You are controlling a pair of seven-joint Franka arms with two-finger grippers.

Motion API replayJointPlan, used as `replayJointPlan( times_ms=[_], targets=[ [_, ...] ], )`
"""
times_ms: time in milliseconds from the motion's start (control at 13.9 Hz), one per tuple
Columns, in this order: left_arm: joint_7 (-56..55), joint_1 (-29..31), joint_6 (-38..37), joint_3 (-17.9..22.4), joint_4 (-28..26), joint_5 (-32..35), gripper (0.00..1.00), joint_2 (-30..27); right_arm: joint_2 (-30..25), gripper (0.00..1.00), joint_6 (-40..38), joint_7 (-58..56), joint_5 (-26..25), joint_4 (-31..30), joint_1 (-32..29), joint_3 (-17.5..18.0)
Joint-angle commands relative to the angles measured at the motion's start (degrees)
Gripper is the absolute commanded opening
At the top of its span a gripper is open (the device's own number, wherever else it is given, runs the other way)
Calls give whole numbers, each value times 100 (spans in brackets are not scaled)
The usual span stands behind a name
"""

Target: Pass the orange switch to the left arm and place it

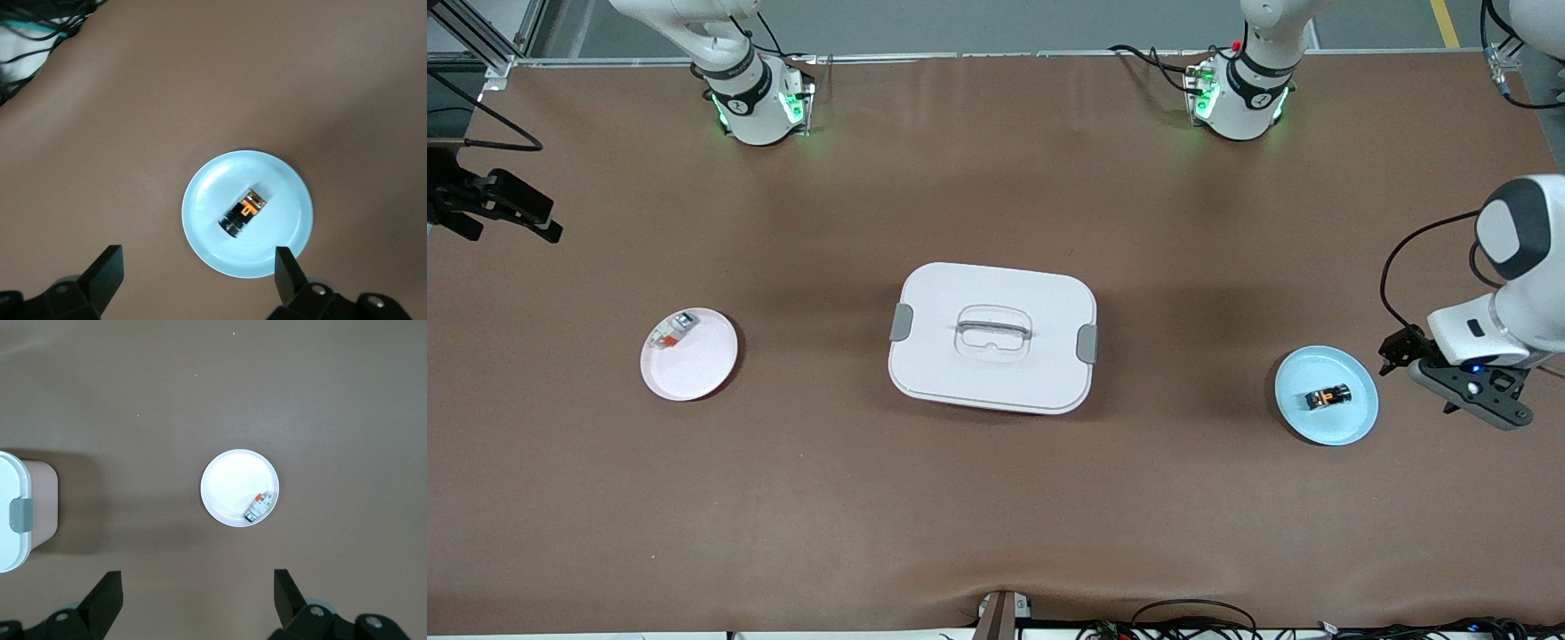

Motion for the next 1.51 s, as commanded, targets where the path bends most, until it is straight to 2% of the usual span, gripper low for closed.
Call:
replayJointPlan(
  times_ms=[0,144,288,575,719,863,1079,1366,1438],
  targets=[
    [-1133,37,-881,-187,404,-129,100,-303,39,100,-99,-7,-95,120,-89,72],
    [-2092,37,-1550,-302,923,-146,100,-312,39,100,-90,-7,-95,120,-89,72],
    [-2604,37,-1912,-398,1249,-146,100,-356,39,100,-99,-7,-104,120,-106,72],
    [-2948,37,-2755,-487,1768,-155,100,-523,39,100,-90,-7,-104,129,-106,72],
    [-3045,37,-3413,-566,2137,-583,100,-523,39,100,-90,-7,-104,129,-106,72],
    [-2950,-137,-3522,-374,2182,-735,100,-715,39,100,-90,-7,-104,129,-106,72],
    [-2975,-1383,-3574,1214,2121,-1225,100,-1067,39,100,-90,-7,-104,138,-106,72],
    [-2958,-2771,-4198,2630,2060,-1386,100,-1402,39,100,-90,-7,-95,146,-106,72],
    [-2958,-3036,-4251,2833,2016,-1386,100,-1489,39,100,-90,-7,-95,146,-97,72]
  ],
)
